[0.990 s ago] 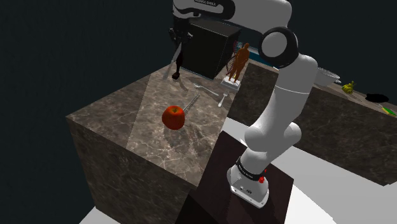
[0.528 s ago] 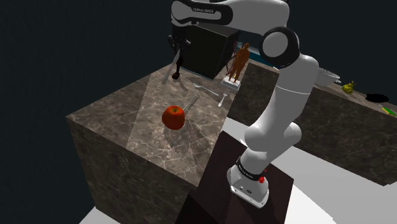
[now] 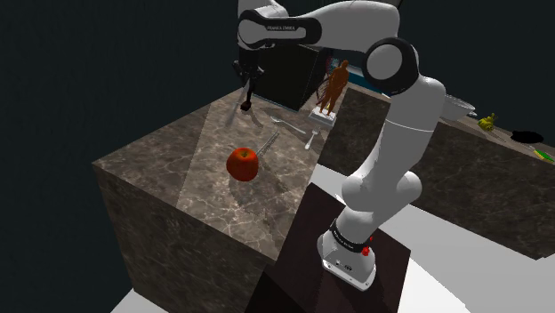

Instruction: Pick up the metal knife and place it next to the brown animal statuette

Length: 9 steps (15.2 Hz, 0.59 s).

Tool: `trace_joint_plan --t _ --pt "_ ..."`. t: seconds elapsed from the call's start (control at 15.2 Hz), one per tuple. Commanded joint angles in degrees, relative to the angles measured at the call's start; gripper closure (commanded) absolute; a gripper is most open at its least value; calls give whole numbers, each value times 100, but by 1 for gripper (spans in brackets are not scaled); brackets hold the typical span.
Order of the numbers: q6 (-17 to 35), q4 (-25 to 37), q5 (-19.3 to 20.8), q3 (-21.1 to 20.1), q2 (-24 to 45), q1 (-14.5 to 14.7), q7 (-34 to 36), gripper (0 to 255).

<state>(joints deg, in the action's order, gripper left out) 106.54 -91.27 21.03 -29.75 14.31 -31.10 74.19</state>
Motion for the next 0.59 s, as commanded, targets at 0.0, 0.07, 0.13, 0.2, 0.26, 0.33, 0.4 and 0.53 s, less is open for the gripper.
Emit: trace_joint_plan --t 0.0,0.07,0.13,0.2,0.26,0.33,0.4,0.53 --pt "155 -155 15 8 2 -15 37 255" --pt "225 -221 27 13 10 -18 57 255" --pt "294 -285 40 17 20 -21 78 255" --pt "363 -347 54 21 31 -24 99 255" --pt "432 -408 68 26 43 -26 121 255" --pt "499 -467 84 31 56 -27 144 255" --pt "566 -524 101 36 71 -29 166 255" --pt "699 -634 137 48 105 -30 213 255"
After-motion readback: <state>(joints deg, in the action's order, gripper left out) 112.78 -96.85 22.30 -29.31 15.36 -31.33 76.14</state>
